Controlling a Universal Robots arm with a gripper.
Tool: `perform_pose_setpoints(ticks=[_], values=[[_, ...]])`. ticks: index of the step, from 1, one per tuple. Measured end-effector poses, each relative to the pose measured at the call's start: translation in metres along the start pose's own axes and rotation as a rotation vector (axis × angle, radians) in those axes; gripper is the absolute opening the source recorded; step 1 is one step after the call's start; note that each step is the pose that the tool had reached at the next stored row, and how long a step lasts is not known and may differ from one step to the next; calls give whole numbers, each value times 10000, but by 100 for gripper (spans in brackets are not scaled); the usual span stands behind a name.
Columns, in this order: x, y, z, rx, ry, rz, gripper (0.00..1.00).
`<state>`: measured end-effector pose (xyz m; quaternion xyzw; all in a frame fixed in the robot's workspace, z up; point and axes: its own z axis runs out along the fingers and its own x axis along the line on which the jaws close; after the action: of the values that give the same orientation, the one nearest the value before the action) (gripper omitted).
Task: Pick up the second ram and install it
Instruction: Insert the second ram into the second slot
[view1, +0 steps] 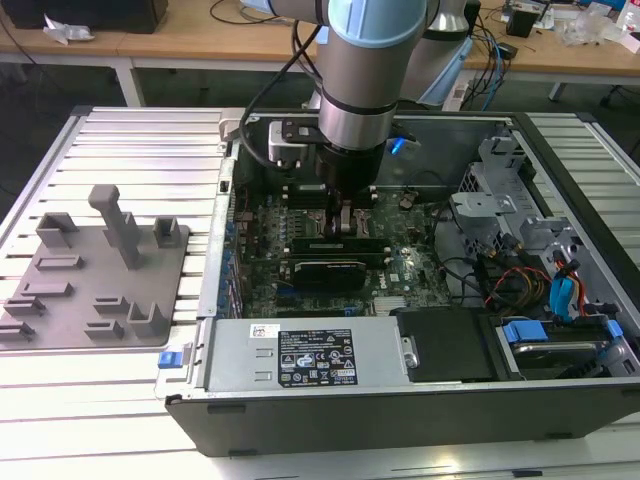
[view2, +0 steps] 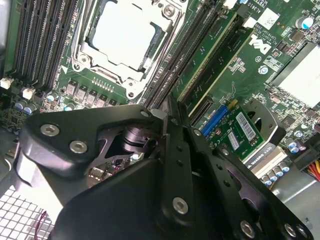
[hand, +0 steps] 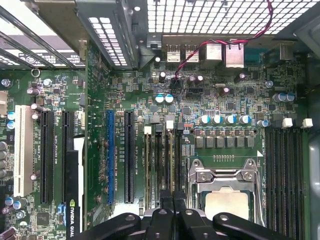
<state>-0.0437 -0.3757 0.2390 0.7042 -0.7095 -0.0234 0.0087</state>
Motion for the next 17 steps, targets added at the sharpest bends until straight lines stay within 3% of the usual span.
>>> perform_pose_setpoints(ticks=[17], values=[[1, -4, 34, 0, -1, 0, 9]])
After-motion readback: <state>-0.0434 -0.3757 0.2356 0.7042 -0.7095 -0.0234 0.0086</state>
